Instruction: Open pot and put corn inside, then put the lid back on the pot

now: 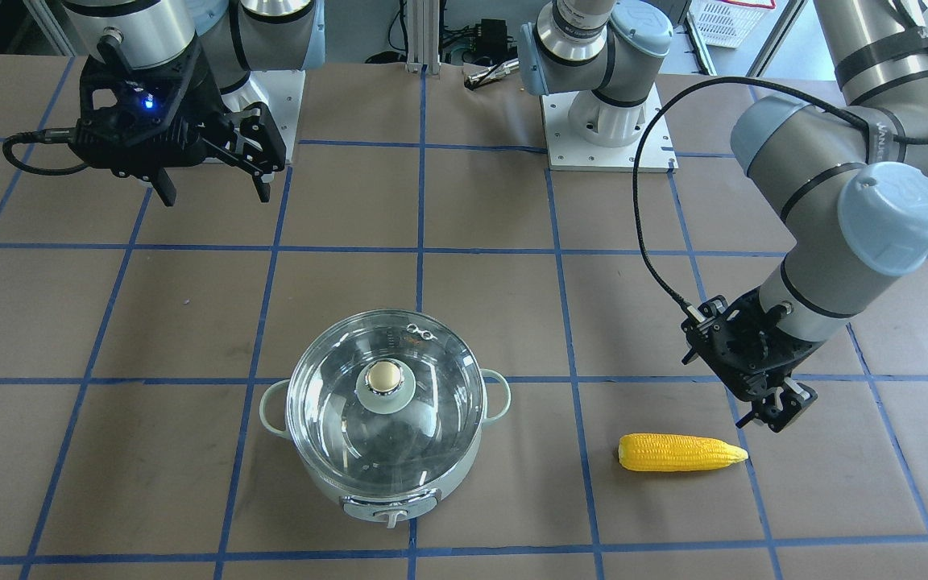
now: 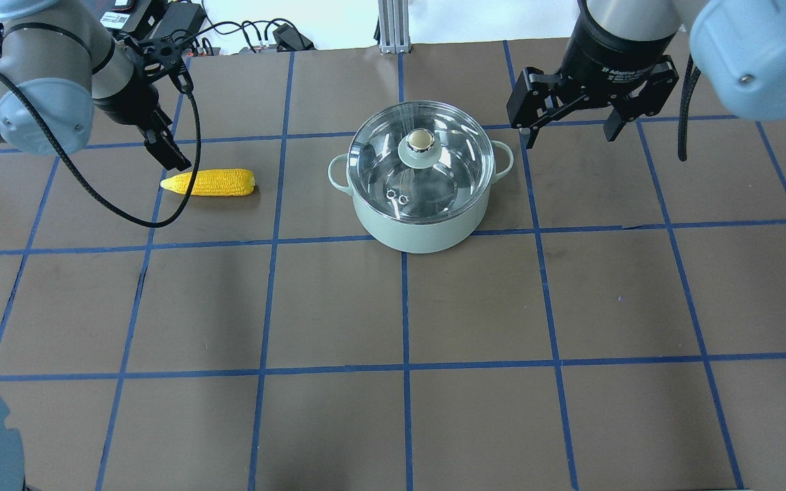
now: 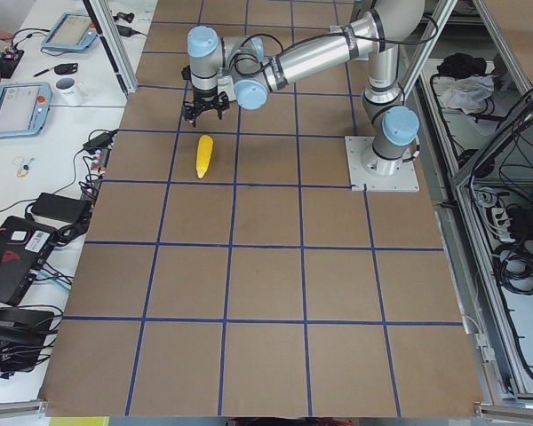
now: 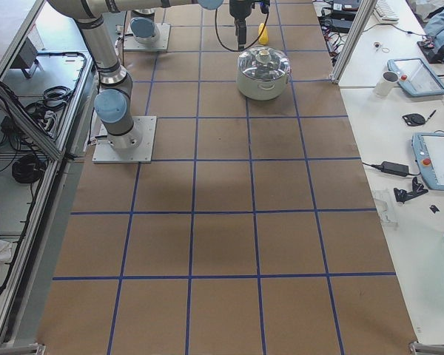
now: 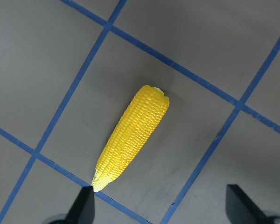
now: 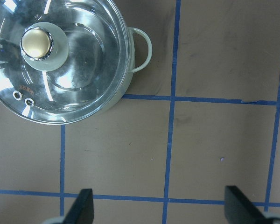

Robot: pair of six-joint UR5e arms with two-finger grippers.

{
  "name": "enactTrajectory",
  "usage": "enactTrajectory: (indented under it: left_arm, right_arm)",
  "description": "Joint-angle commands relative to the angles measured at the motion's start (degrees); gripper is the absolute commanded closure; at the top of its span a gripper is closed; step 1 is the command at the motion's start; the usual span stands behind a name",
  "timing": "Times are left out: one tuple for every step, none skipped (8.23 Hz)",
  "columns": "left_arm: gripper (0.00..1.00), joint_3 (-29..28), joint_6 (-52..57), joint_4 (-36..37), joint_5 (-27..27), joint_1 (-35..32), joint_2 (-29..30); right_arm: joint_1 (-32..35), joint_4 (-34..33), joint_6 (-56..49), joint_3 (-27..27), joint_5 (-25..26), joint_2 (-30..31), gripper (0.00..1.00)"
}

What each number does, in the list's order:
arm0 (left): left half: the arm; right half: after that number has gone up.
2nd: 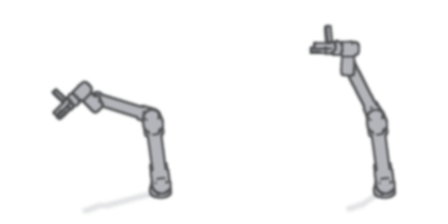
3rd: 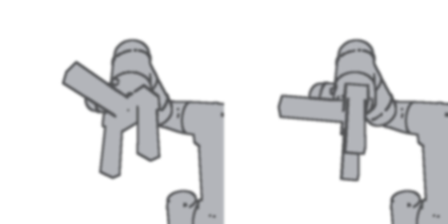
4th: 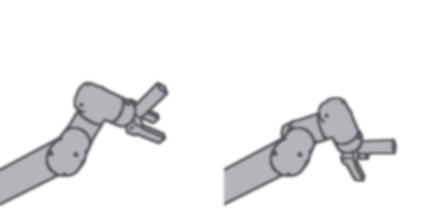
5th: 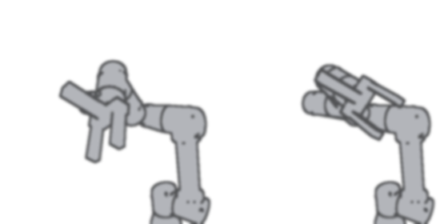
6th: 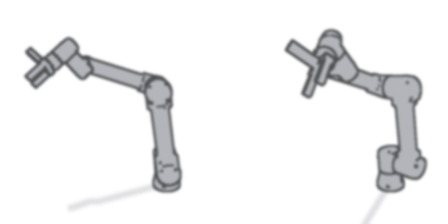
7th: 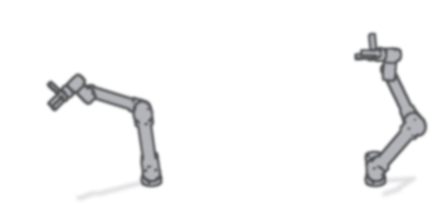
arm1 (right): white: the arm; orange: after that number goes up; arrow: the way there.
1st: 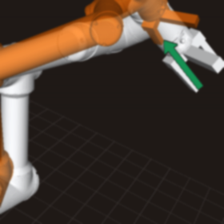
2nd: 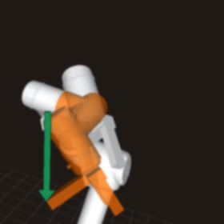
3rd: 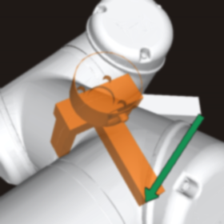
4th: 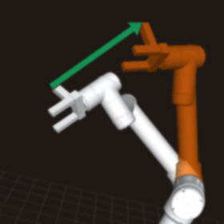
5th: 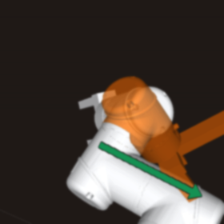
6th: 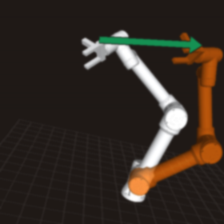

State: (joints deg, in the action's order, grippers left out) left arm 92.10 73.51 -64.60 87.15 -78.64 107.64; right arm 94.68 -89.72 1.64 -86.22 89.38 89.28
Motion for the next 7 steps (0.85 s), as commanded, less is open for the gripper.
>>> enactTrajectory:
  left_arm:
    - [0.0, 0.0, 4.7, 1.9, -0.1, 1.3, 4.8]
    - [0.0, 0.1, 6.4, 4.6, -0.3, 2.1, 7.0]
    - [0.0, 0.0, 10.4, 6.7, -0.1, 2.2, 8.7]
    - [0.0, 0.0, 11.2, 7.5, -0.3, 2.3, 9.5]
    - [0.0, 0.1, 12.4, 9.0, -0.4, 2.3, 10.1]
    - [0.0, 0.1, 12.9, 9.5, -0.5, 2.3, 11.4]
    - [0.0, 0.1, 14.2, 9.7, -0.5, 2.3, 12.5]
  right_arm:
    - [0.0, -3.5, 0.0, 0.1, -0.2, -1.1, 0.0]
    - [0.0, -7.3, 0.3, 0.5, -0.1, -2.8, 0.0]
    - [0.5, -9.8, 0.4, 1.4, 0.1, -4.9, 0.0]
    - [1.3, -10.8, 1.3, 2.4, 1.1, -7.0, 0.0]
    - [2.0, -14.1, 3.4, 3.2, 0.9, -9.8, 0.0]
    - [3.8, -18.3, 6.2, 4.0, 0.8, -13.2, 0.0]
    - [6.2, -21.3, 10.0, 5.0, 1.1, -16.7, 0.0]
